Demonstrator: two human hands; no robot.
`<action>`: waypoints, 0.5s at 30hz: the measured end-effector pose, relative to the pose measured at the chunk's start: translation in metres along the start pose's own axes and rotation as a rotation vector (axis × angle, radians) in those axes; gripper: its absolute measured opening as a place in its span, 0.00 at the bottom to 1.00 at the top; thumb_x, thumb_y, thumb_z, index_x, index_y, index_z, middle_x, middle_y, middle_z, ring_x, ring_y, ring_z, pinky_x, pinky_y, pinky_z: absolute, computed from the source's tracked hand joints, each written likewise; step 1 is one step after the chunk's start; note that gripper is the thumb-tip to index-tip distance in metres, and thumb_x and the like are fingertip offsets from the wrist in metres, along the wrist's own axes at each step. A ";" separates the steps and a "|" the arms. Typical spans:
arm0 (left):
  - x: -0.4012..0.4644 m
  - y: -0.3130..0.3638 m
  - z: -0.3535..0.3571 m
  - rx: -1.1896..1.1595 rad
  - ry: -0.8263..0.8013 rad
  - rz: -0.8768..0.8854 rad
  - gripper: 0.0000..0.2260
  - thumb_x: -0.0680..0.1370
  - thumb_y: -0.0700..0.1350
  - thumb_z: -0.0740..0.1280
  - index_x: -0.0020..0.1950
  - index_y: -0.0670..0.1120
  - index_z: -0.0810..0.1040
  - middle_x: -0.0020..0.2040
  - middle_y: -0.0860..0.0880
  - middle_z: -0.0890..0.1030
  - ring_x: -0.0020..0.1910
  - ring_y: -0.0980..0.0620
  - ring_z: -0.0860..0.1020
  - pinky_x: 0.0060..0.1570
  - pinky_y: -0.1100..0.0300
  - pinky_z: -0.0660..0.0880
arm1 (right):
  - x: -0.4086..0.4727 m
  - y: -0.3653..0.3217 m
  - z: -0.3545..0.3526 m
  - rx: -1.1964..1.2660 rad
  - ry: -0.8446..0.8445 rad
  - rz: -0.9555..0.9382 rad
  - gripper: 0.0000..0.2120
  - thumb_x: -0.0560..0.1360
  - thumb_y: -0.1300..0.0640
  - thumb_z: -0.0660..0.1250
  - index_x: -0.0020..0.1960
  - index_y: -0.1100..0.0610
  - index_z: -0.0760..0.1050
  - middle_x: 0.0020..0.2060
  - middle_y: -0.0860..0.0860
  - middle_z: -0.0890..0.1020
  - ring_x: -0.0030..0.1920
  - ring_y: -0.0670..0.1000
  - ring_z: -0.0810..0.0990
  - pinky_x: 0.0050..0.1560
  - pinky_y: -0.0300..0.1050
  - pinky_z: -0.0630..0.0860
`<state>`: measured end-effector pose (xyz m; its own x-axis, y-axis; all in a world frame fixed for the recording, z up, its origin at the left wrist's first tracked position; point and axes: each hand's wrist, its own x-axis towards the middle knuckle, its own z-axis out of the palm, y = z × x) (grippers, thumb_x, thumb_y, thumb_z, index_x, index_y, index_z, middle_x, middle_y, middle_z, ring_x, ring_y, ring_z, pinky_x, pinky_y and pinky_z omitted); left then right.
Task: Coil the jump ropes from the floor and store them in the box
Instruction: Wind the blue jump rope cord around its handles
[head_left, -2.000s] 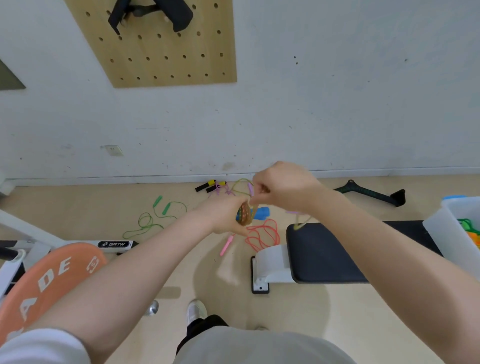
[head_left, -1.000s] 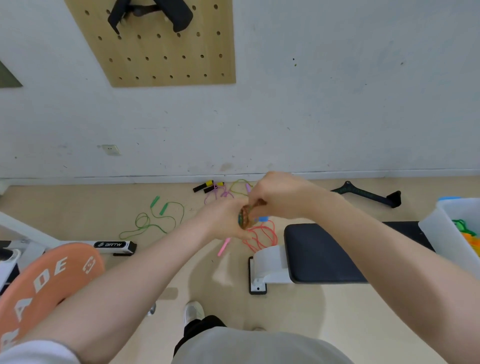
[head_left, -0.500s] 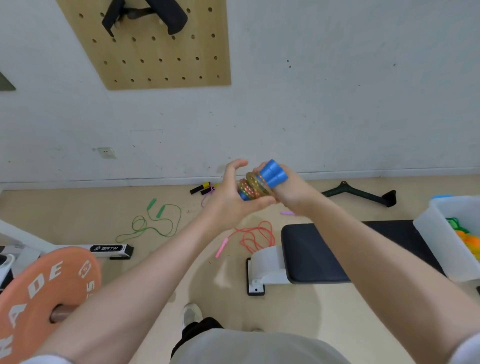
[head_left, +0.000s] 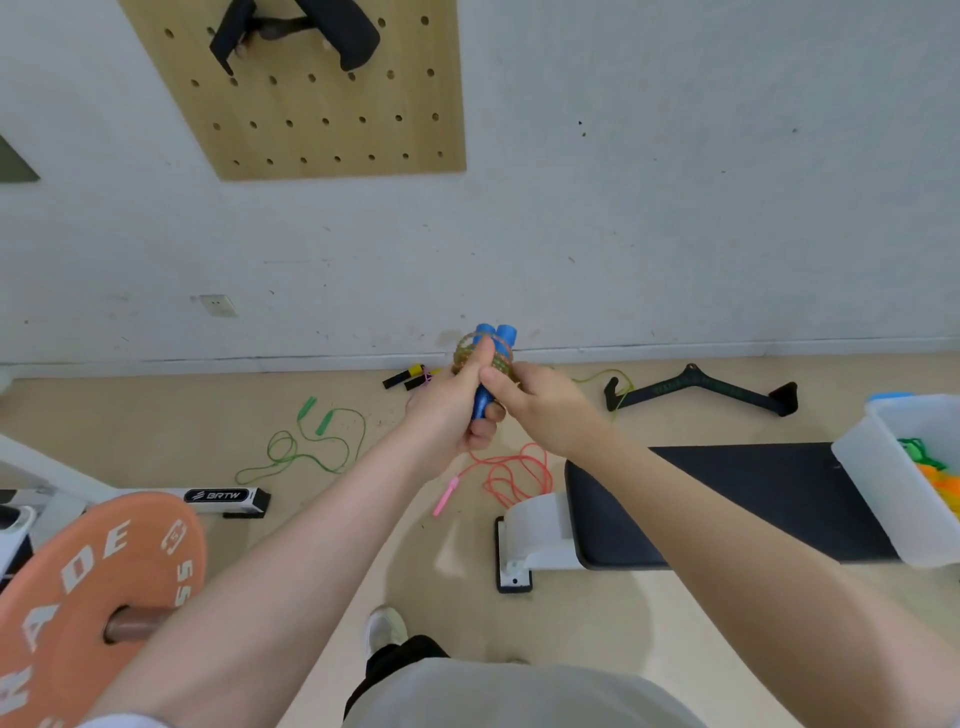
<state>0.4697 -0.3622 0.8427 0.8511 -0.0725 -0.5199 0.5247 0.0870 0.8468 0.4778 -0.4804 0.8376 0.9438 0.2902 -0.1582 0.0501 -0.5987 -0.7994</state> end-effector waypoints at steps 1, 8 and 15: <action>0.000 -0.001 0.000 0.022 -0.013 -0.003 0.21 0.76 0.64 0.57 0.44 0.47 0.73 0.28 0.49 0.69 0.21 0.55 0.62 0.23 0.66 0.59 | 0.001 0.004 0.001 0.049 -0.009 0.009 0.21 0.78 0.43 0.56 0.38 0.60 0.70 0.33 0.54 0.73 0.35 0.50 0.70 0.42 0.48 0.69; 0.005 -0.004 0.005 0.017 0.008 0.154 0.21 0.78 0.63 0.56 0.61 0.49 0.72 0.31 0.48 0.71 0.23 0.54 0.65 0.24 0.64 0.62 | 0.003 0.005 -0.007 0.299 -0.042 -0.027 0.11 0.80 0.50 0.57 0.40 0.53 0.68 0.29 0.45 0.73 0.29 0.39 0.72 0.35 0.31 0.67; 0.008 0.000 0.019 -0.161 -0.025 0.217 0.19 0.80 0.60 0.53 0.57 0.47 0.72 0.26 0.52 0.69 0.21 0.57 0.62 0.22 0.66 0.58 | -0.001 -0.007 -0.016 -0.015 0.175 -0.004 0.22 0.79 0.44 0.55 0.70 0.52 0.60 0.30 0.45 0.74 0.34 0.47 0.74 0.36 0.42 0.66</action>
<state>0.4758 -0.3813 0.8409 0.9445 -0.0591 -0.3232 0.3271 0.2604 0.9084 0.4820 -0.4880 0.8528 0.9860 0.1589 -0.0509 0.0574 -0.6092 -0.7909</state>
